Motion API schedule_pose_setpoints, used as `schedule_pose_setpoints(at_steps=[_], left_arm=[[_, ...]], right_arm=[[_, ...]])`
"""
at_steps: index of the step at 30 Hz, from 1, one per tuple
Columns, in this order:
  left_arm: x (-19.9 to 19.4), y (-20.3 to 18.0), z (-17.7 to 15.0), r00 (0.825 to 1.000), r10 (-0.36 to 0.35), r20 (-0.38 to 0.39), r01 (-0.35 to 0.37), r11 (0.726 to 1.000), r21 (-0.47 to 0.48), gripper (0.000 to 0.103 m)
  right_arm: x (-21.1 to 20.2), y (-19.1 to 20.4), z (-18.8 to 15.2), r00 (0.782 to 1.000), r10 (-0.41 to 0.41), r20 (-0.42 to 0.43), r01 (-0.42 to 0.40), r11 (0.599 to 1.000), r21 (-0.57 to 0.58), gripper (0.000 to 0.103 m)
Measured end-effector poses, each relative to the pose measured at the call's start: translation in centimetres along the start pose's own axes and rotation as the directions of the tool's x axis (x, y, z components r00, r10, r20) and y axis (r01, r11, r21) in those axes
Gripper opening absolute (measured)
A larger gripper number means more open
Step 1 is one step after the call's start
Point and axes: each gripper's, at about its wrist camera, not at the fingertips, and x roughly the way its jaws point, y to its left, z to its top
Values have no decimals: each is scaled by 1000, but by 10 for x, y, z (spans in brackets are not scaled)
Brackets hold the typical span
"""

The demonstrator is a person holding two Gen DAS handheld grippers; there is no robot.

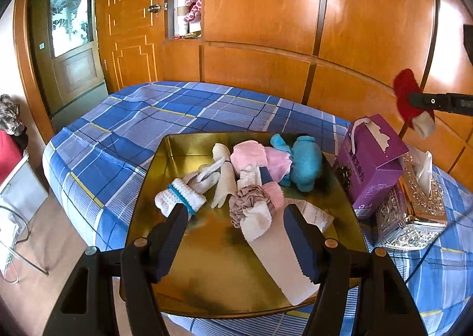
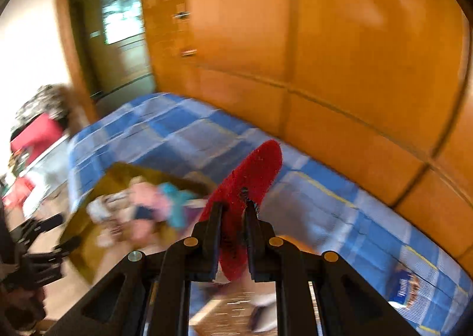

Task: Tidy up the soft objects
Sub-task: 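Carry the red sock over the gold tray and release it with the right tool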

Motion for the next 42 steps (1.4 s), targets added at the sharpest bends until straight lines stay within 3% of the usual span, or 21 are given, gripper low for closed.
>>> schedule_pose_setpoints(at_steps=[5,12,19,26,33,42], left_arm=[[-5,15,3,999,32,13,-31,999,-26,68],[-17,74,8,987,159,31,-153,979,-138,68],[-16,99,-1,980,198,10,-193,964,-180,68],[-11,89,-5,984,180,2,-177,972,-154,68],[-9,73,-8,988,152,0,-151,982,-115,68],[-11,61,-7,990,138,7,-137,986,-91,68]], right_arm=[[10,48,-10,985,171,-29,-172,984,-39,13],[50,117,-38,928,363,-81,-369,927,-66,13],[101,173,-62,884,435,-170,-452,889,-78,13],[130,191,-79,921,306,-240,-346,926,-150,17],[133,173,-86,926,293,-238,-319,945,-78,31],[119,162,-84,933,306,-190,-312,950,-2,38]])
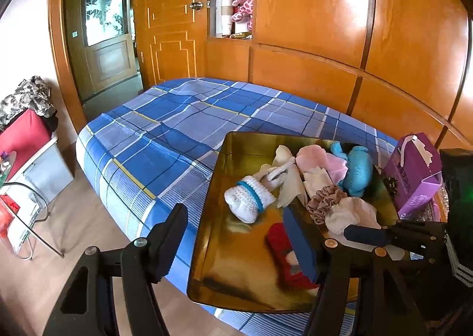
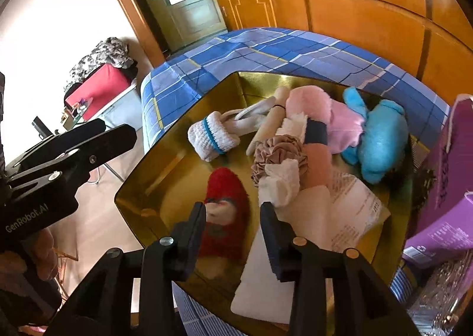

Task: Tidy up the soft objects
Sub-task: 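Carry the red sock over the gold tray and release it with the right tool, then move both tools from the tray back toward the tissue pack and scrunchie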

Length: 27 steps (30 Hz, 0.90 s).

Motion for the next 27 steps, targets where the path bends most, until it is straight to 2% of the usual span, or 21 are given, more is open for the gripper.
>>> schedule_pose_setpoints(at_steps=[6,12,20,27], left_arm=[[-4,-4,1,1000,-7,9,7,1000,9,68],[-9,-12,1,1000,-20,19,19,999,30,68],[-18,-28,5,998,-45,39,42,997,66,68],[-29,-55,11,994,-87,66,78,987,140,68]], right_arm=[[-16,-6,-4,998,-31,45,29,999,40,38],[-44,-10,-5,986,-110,126,103,993,64,38],[-95,-13,-10,944,-213,251,202,977,68,38],[-147,-45,-31,893,-315,320,278,948,157,38]])
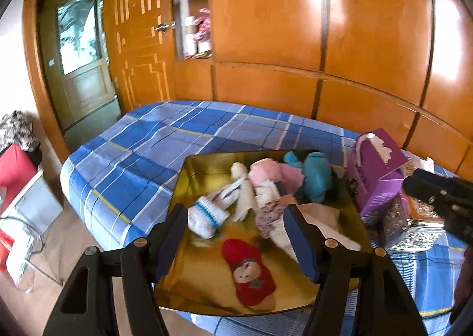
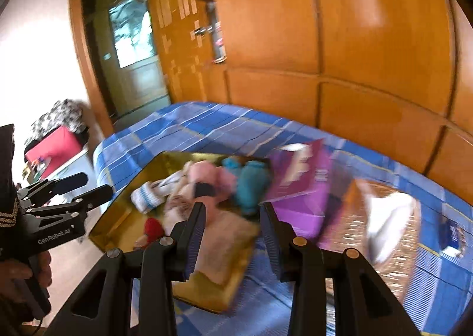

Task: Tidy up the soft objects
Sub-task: 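Move both tools from the tray back toward the tissue pack and scrunchie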

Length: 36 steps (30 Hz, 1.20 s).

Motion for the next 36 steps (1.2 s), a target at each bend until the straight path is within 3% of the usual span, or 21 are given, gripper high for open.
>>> schedule_pose_setpoints(at_steps=[8,14,20,24,27,30,33,35,36], left_arm=[[-11,-44,17,997,-73,36,69,992,106,68],[-23,-96,34,982,-176,70,157,962,222,68],[-37,-167,47,945,-321,58,282,894,348,68],[-42,-225,52,907,-422,-2,385,827,410,73],[-45,-263,52,881,-471,-37,437,782,444,74],[-44,-312,49,868,-491,-67,451,726,519,83],[-34,-358,48,839,-515,-173,523,679,516,85],[-22,-384,49,816,-532,-227,568,662,489,85],[-15,-399,48,821,-520,-236,563,669,485,85]], right_arm=[[-46,-81,-21,984,-175,39,168,976,137,38],[-77,-155,-60,942,-335,-23,329,905,269,38],[-100,-218,-114,879,-449,-163,475,786,397,38],[-115,-248,-149,843,-479,-245,537,712,452,38],[-125,-259,-167,831,-486,-271,555,681,478,38],[-131,-267,-176,827,-485,-284,560,666,493,38],[-133,-274,-184,827,-480,-293,561,662,497,38],[-132,-278,-186,828,-477,-295,559,662,500,38],[-131,-280,-187,829,-476,-294,558,662,501,38]])
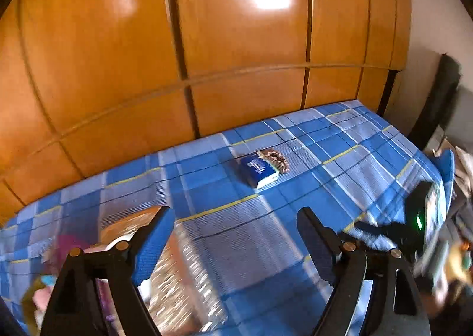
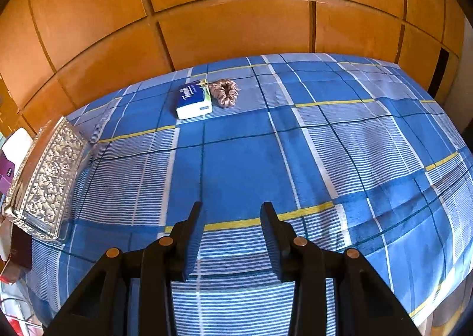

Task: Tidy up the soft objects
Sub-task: 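Move both tools from the tray back toward the tissue pack and scrunchie, then grasp the blue Tempo tissue pack with the left tool while the right tool grasps the brown scrunchie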

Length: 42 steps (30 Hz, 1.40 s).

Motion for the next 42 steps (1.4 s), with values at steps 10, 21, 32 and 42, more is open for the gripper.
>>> schedule_pose_setpoints(at_steps=[10,21,32,42], left_arm=[[149,-25,34,972,-36,-231,-2,987,-161,80],[254,-15,47,933,-49,-357,-64,952,-298,80],[280,-18,49,927,24,-373,-113,969,-220,52],[221,-9,-3,921,20,-388,-124,962,-245,52]], right_arm=[[11,-18,0,1000,28,11,-28,1000,-5,38],[24,-37,-1,995,95,10,-95,994,59,38],[32,-46,-3,993,119,6,-119,988,97,38],[46,-59,40,988,151,14,-152,985,76,38]])
